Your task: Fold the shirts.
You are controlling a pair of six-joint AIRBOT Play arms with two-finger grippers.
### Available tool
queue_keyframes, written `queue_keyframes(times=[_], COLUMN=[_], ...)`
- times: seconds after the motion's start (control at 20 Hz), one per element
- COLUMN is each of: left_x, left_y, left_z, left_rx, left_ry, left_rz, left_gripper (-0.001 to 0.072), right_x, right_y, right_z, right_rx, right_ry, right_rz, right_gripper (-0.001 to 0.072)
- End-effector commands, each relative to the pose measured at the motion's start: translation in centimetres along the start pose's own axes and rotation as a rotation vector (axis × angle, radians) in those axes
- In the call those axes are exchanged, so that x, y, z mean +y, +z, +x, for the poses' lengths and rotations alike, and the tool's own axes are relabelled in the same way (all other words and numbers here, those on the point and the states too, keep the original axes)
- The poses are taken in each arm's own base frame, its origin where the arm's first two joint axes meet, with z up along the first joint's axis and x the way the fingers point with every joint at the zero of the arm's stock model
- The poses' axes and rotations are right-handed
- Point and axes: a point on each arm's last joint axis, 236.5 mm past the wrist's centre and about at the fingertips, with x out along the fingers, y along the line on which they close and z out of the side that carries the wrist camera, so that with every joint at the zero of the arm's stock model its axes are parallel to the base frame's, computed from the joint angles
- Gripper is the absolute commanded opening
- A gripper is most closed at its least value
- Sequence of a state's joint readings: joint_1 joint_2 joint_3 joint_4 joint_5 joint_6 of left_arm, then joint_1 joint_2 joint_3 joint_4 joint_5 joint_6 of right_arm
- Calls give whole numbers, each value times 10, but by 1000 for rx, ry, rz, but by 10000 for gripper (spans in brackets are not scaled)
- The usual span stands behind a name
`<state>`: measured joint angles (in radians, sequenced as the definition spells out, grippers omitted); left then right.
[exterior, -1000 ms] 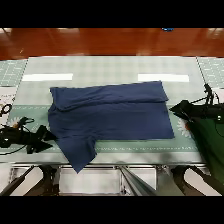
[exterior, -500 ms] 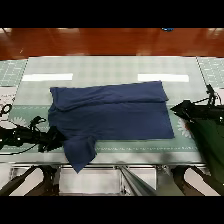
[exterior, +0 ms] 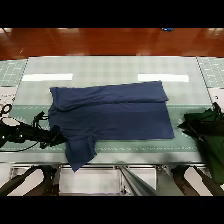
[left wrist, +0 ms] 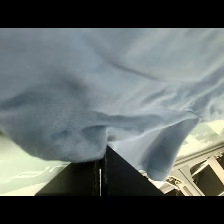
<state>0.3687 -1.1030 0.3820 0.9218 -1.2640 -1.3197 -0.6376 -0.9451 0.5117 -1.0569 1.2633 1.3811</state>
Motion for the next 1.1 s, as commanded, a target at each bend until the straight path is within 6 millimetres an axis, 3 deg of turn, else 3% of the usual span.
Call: queue_keyframes(times=[0.0, 0.25, 0.45, 0.55, 0.6, 0.65, 0.8, 0.95, 1.05], left_x=[-5, -5, -13, -16, -18, -19, -33, -55, -67], left_y=[2, 2, 10, 13, 15, 18, 36, 67, 90], left_z=[-1, -1, -1, -3, -5, -7, -26, -56, -73], left_rx=[-6, -7, -41, -50, -54, -61, -110, -205, -245], left_ry=[-16, -16, -52, -61, -62, -62, -64, -71, -71], left_rz=[5, 8, -6, 3, 14, 21, 69, 140, 168], left_gripper=[18, 18, 18, 18, 18, 18, 18, 17, 17], right_x=[-15, -5, 21, 38, 43, 49, 58, 74, 99], right_y=[-17, -32, -22, -14, -11, -8, 6, 36, 52], right_z=[12, 38, 63, 69, 66, 61, 39, 22, 19], right_rx=[42, 178, 171, 158, 153, 157, 158, 79, 54], right_ry=[-32, -13, 59, 103, 109, 117, 103, 103, 176], right_rz=[40, 21, 15, -12, -50, -85, -180, -177, -176], right_gripper=[409, 409, 405, 243, 51, 24, 23, 24, 24])
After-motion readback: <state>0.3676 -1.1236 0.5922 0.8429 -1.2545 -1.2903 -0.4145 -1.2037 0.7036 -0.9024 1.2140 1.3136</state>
